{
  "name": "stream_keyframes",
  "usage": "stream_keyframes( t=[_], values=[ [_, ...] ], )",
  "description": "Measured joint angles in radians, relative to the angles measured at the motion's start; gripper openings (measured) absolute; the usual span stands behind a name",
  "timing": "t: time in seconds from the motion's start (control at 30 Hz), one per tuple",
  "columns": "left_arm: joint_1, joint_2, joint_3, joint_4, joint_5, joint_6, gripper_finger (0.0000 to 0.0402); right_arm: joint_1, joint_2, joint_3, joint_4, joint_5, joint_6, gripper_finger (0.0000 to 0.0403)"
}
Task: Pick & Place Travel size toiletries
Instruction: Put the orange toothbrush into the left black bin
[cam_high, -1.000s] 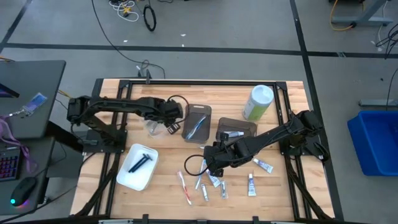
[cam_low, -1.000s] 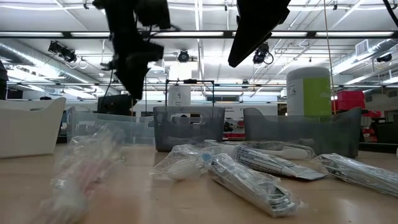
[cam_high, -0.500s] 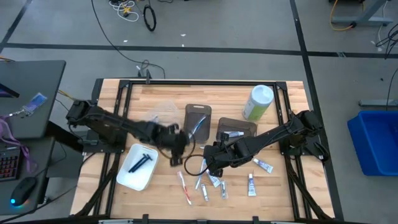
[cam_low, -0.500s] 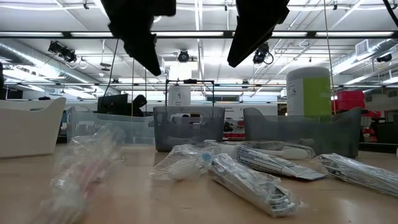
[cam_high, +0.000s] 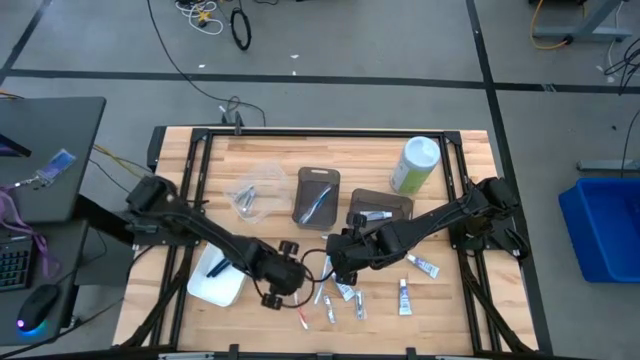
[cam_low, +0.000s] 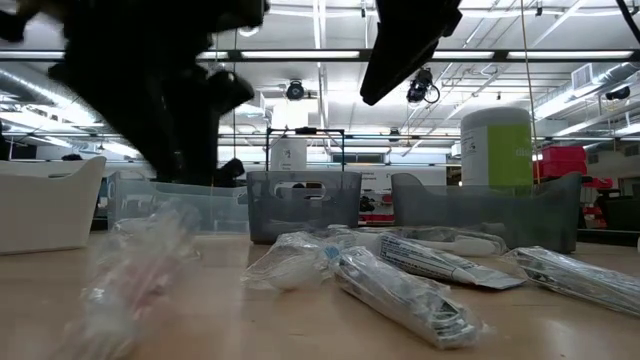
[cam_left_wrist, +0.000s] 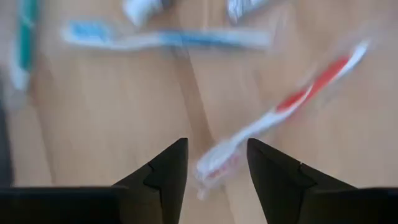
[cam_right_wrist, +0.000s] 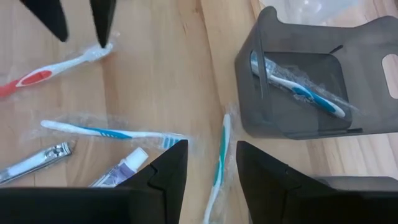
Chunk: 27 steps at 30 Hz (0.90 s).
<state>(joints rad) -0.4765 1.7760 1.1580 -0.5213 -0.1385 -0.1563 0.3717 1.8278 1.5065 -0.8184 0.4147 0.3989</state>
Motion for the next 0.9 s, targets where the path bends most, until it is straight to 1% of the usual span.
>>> stream_keyframes(
  t=[0.2,0.33,0.43,0.53,0.77,0.9],
  values=[
    [-0.002,0.092,0.0,-0.01,-0.015,0.189,0.0204,0.0,0.0,0.0,0.011,0.0,-0.026,0.0146],
    [-0.002,0.121,0.002,-0.008,-0.002,0.246,0.0211,0.0,0.0,0.0,0.016,0.0,-0.05,0.0146],
    [-0.001,0.122,0.002,-0.005,-0.008,0.246,0.0209,0.0,0.0,0.0,0.016,0.0,-0.066,0.0145],
    [0.004,0.122,0.002,-0.003,-0.002,0.215,0.0193,0.0,0.0,0.0,0.016,0.0,-0.069,0.0146],
    [0.003,0.122,0.002,-0.007,0.004,0.162,0.0127,0.0,0.0,0.0,0.015,0.0,-0.071,0.0145],
    [0.005,0.118,0.006,-0.028,-0.004,0.13,0.0098,0.001,0.0,0.0,0.012,-0.003,-0.071,0.0146]
  ],
)
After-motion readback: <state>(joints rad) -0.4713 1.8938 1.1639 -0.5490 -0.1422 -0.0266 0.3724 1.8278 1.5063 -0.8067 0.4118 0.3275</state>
